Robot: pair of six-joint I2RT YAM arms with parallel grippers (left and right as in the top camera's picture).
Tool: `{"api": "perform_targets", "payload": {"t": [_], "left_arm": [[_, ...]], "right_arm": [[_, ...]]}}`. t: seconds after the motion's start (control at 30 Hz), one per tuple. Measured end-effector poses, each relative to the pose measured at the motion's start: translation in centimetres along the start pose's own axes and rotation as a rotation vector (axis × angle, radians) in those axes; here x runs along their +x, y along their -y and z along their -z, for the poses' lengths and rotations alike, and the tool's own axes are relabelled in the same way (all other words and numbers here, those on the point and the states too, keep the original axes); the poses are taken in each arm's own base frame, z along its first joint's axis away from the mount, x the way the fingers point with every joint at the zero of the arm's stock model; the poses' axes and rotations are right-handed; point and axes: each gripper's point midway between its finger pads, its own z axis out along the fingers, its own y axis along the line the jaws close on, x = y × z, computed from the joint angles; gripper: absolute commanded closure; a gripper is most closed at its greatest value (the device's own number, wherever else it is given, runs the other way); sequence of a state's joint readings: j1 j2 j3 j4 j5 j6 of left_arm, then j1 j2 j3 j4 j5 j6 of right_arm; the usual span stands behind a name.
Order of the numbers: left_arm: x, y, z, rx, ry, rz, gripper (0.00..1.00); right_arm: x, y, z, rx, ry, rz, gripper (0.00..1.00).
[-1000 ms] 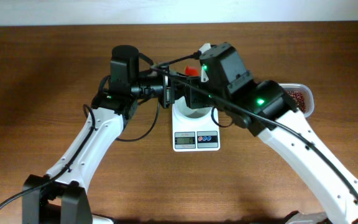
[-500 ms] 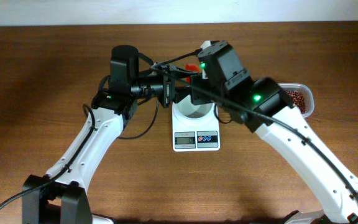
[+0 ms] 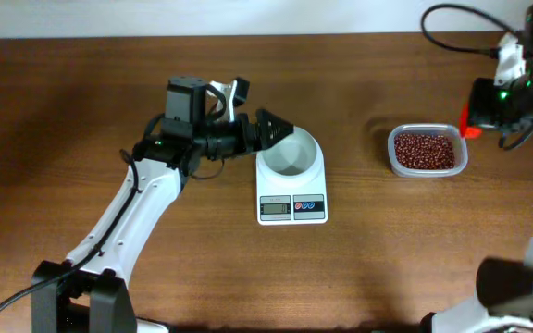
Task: Scoop item into bowl and weigh 50g on scale
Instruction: 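Carry the scoop with the right gripper into the bean tub, then press the scale's button with the left gripper tip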
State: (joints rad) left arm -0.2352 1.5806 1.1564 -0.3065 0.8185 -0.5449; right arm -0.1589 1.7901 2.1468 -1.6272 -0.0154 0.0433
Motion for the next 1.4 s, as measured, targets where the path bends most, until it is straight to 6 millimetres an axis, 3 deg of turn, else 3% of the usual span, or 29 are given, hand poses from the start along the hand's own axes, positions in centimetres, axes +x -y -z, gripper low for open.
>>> {"api": "perform_targets", "payload": {"t": [0.13,0.17,0.33,0.57,0.73,0.87,1.0,1.03,1.07,1.17,1.33,1.4], "left_arm": [[2.6,-3.7,0.4,-0.179,-0.078,-0.061,0.01],[3.0,-4.6,0.7,-0.223,-0.097,-0.106,0.01],[4.0,-7.3,1.8,-0.373,-0.146,-0.210,0.01],[4.1,-8.9,2.5,-0.473,-0.161,-0.256,0.01],[3.9,-9.0,2.6,-0.481,-0.155,-0.263,0.01],[3.8,-9.1,2.6,-0.486,-0.153,-0.265,0.01],[3.6,-9.5,2.9,-0.517,-0.146,-0.269,0.01],[3.6,-9.6,2.9,-0.520,-0.145,-0.269,0.01],[3.6,-9.6,2.9,-0.521,-0.145,-0.270,0.01],[3.6,-9.6,2.9,-0.523,-0.144,-0.270,0.01],[3.6,-9.6,2.9,-0.524,-0.144,-0.270,0.01],[3.3,-9.5,2.9,-0.521,-0.134,-0.277,0.01]], "right_arm": [[-0.8,2.2,-6.2,-0.040,-0.150,0.022,0.96],[-0.7,2.1,-7.9,-0.059,-0.193,0.038,0.96],[0.2,0.6,-12.6,-0.137,-0.334,0.115,0.96],[0.5,0.0,-14.2,-0.159,-0.364,0.144,0.96],[1.1,-0.2,-17.3,-0.162,-0.365,0.151,0.96],[1.7,-0.3,-18.5,-0.167,-0.376,0.153,0.96],[1.9,-0.4,-18.5,-0.167,-0.382,0.156,0.67],[2.0,-0.3,-18.6,-0.164,-0.388,0.157,0.49],[2.3,-0.3,-18.8,-0.163,-0.398,0.158,0.41],[2.6,-0.2,-18.4,-0.162,-0.411,0.160,0.32],[0.3,-0.3,-16.9,-0.152,-0.338,0.164,0.01],[-0.7,-0.3,-16.4,-0.149,-0.303,0.167,0.01]]}}
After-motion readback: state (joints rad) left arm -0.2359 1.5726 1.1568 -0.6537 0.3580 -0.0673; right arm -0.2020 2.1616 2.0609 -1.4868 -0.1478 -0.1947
